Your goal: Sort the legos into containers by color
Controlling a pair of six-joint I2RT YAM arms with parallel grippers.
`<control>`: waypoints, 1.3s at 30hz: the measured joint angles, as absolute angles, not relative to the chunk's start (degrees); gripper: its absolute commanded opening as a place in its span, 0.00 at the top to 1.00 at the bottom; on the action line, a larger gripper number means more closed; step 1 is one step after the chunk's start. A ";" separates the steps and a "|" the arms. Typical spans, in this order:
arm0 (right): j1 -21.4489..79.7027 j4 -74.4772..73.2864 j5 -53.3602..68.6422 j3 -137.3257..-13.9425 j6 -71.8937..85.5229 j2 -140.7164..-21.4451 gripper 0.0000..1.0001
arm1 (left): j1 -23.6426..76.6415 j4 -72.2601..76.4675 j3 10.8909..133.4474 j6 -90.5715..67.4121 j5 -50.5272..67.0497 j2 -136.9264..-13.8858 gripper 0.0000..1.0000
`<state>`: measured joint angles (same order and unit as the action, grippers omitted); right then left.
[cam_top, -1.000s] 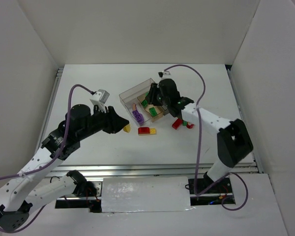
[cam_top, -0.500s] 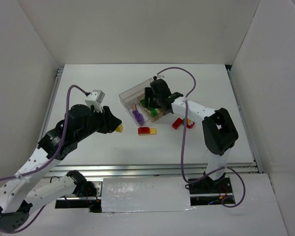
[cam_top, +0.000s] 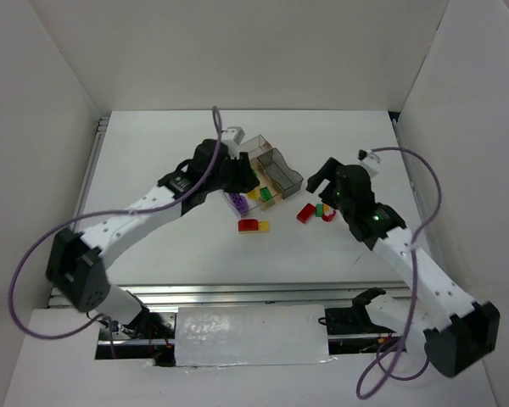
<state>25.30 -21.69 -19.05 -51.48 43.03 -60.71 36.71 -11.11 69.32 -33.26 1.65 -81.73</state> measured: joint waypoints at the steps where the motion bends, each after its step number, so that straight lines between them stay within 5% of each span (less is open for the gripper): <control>1: 24.67 -22.68 -19.68 -49.98 43.62 -56.25 0.08 | 36.60 -10.17 72.10 -33.23 2.22 -86.11 1.00; 12: 23.44 -29.91 -17.63 -46.68 43.27 -32.80 0.08 | 36.29 -6.87 107.00 -32.69 4.75 -123.66 0.73; 17: 23.35 -32.69 -16.27 -46.46 41.47 -30.52 0.08 | 36.03 -8.97 109.97 -31.11 2.76 -127.72 0.34; 19: 23.35 -33.04 -15.97 -46.46 40.60 -29.69 0.08 | 35.90 -8.95 109.93 -30.70 2.52 -127.76 0.01; 28: 23.35 -32.45 -14.09 -45.21 38.52 -32.32 0.06 | 35.51 -7.51 107.11 -30.63 2.55 -125.10 0.00; 39: 18.81 -30.81 -14.15 -45.19 37.34 -64.58 0.06 | 35.55 -23.09 96.62 -33.67 -10.13 -93.08 0.00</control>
